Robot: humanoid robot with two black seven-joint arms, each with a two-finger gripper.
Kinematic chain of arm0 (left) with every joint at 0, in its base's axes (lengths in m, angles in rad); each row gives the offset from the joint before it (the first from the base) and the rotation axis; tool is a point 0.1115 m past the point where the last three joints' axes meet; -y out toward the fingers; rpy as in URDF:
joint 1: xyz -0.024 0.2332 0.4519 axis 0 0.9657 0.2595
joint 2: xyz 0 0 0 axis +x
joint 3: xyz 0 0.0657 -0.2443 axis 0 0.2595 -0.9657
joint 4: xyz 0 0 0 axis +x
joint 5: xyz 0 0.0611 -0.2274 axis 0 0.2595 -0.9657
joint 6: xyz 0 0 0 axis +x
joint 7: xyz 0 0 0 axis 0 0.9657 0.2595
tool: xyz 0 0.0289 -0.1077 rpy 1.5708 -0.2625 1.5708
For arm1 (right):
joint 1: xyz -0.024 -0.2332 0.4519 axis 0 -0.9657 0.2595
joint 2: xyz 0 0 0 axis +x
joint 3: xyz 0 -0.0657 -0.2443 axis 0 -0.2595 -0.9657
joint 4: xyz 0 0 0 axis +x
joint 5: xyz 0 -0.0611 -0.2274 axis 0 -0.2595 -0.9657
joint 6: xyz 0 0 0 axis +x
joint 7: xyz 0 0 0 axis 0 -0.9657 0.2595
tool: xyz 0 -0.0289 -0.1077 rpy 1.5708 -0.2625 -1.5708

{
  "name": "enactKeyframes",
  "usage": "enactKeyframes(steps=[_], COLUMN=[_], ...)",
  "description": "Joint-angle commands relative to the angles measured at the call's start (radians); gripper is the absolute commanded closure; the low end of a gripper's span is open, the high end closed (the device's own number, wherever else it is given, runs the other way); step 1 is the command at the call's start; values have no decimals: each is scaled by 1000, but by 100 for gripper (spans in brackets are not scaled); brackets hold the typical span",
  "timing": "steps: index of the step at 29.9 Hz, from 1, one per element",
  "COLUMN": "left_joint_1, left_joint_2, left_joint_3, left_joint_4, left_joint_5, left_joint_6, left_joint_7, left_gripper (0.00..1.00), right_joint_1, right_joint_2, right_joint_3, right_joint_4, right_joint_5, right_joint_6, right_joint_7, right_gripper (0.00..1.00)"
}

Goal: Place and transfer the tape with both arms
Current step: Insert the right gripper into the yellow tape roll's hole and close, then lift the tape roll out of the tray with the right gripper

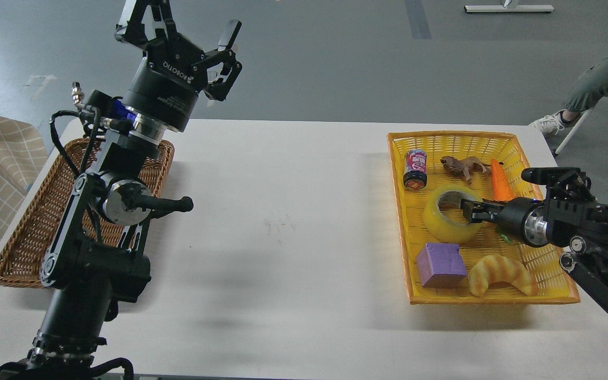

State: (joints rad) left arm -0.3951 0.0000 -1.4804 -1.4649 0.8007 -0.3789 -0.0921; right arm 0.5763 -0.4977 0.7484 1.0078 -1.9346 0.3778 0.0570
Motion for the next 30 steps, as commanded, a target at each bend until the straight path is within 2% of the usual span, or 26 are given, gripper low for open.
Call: enactKeyframes(steps=[1, 5, 12, 23, 30], left_joint_1=[-1, -1, -1, -1, -1], left_joint_2=[0, 0, 0, 0, 0], left_joint_3=[-1, 0, 0, 0, 0], left_joint_4=[1, 1, 3, 3, 3], left_joint_5=[0, 0, 0, 0, 0], left_joint_6=[0, 0, 2, 2, 2], left_joint_7=[0, 0, 0, 0, -1], left_gripper=[2, 2, 2, 2, 2], right_joint_1=[4, 4, -1, 7, 14], right_joint_2=[-13, -45, -65, -87, -150], right_joint_3=[0, 0, 3, 11, 25], right_joint_4=[2, 18, 23, 61, 161], right_joint_5=[0, 2, 2, 9, 16], right_joint_6=[3, 9, 9, 10, 12], right_joint_7=[0, 12, 46, 58, 79], right_gripper=[74, 75, 83, 83, 83])
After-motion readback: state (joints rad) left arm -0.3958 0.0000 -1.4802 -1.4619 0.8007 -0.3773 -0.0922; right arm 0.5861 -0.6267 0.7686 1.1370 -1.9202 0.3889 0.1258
